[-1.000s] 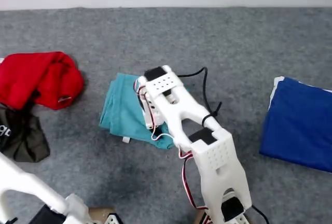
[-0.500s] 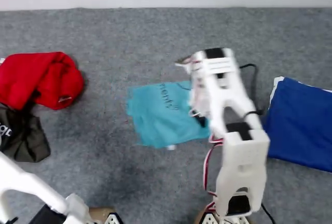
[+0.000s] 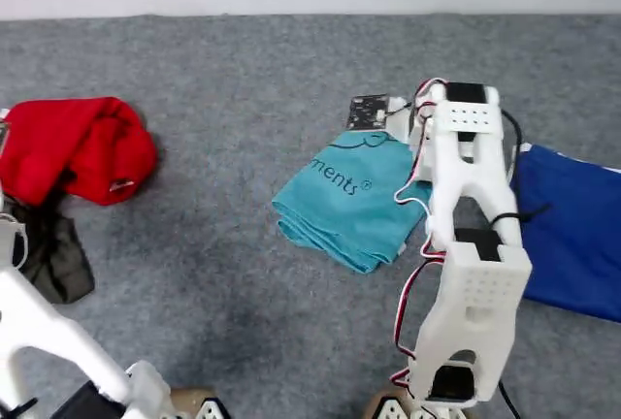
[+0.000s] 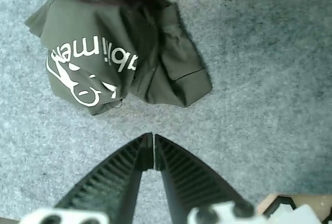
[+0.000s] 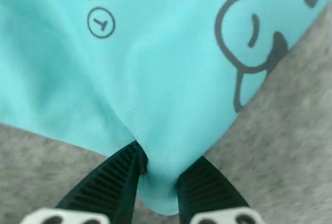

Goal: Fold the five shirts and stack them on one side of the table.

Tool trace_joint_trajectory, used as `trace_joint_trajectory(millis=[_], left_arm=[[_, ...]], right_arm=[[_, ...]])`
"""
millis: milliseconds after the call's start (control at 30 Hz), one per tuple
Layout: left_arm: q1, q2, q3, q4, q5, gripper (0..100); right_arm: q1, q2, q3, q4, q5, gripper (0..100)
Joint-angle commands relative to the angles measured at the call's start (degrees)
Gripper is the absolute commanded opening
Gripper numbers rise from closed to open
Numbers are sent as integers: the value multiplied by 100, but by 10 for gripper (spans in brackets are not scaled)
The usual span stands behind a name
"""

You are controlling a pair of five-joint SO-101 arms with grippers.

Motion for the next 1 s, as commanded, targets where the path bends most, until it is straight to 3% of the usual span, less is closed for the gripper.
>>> trace_joint_trajectory(millis=[0, 167, 467, 600, 700, 967], left_arm=[[26, -202, -31, 44, 35, 16], [9, -202, -31, 44, 35, 16], [26, -202, -31, 35, 26, 16], [35, -202, -31, 9, 9, 16], [18, -202, -31, 9, 0, 16], [44, -158, -40, 9, 0, 16]], right_arm=[[-180, -549, -378, -180, -712, 35], [-189, -954, -396, 356, -2312, 181], [-778, -1622, -396, 1930, -7297, 177], [-1138, -1631, -193, 2510, -9020, 146], [-1174, -1622, 334, 2492, -9363, 9], [-1182, -1604, 1820, 1982, -9609, 8]])
